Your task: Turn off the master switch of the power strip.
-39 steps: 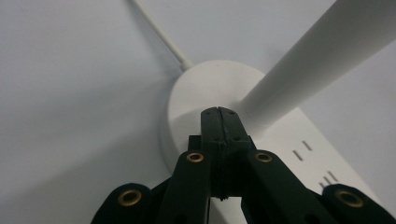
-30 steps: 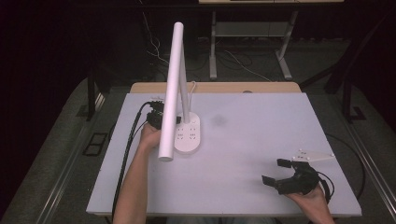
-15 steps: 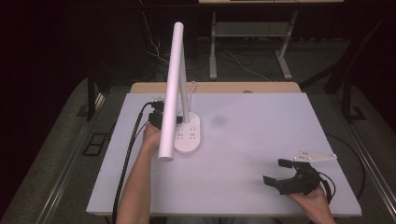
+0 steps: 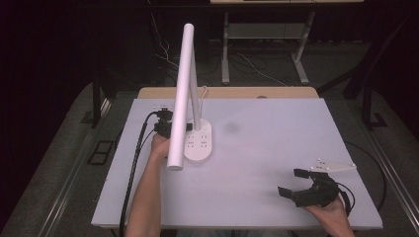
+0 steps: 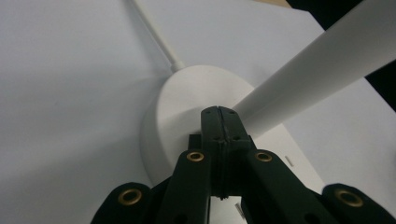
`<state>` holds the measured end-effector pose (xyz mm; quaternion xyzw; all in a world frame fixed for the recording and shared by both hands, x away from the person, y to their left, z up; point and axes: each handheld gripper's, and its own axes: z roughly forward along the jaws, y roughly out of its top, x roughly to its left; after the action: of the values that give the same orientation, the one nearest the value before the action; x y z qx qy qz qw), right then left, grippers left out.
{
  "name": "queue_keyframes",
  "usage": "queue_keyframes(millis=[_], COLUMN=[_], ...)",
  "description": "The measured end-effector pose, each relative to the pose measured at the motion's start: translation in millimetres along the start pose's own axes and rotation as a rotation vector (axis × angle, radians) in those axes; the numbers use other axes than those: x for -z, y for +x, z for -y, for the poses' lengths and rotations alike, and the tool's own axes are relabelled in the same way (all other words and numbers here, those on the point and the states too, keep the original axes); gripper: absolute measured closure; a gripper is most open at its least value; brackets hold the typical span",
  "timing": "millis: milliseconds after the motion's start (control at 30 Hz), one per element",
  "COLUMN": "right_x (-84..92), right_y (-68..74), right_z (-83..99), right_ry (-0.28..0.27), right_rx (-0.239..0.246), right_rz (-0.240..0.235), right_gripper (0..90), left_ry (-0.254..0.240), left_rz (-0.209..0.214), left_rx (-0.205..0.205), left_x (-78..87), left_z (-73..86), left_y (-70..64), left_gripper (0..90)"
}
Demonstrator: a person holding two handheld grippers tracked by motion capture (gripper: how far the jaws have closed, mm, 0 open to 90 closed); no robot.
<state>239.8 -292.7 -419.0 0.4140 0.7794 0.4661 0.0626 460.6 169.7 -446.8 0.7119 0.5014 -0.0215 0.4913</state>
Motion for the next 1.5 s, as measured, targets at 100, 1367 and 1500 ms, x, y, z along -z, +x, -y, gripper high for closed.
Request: queue_keyframes(millis=[100,1367,1500], right_x=[0.0,-2.2,-2.6], right_y=[0.4,-1.5,-1.3], right_z=[0.0,-1.1,-1.3], right_ry=[-0.004,0.001,0.003], right_rx=[0.006,-0.005,-0.004], right_rz=[-0.003,-0.001,-0.004], right_gripper=[0.0,0.0,0.0], left_ry=[0.005,-0.108,-0.127], left_rz=[-0.015,-0.094,-0.094], left_rx=[-0.022,-0.139,-0.125], left_x=[0.0,66.7,76.7], left_z=[-1.1,1.4,8.2], left_y=[-3.0,-23.2,-23.1], left_gripper=[90.0,73.2,61.9])
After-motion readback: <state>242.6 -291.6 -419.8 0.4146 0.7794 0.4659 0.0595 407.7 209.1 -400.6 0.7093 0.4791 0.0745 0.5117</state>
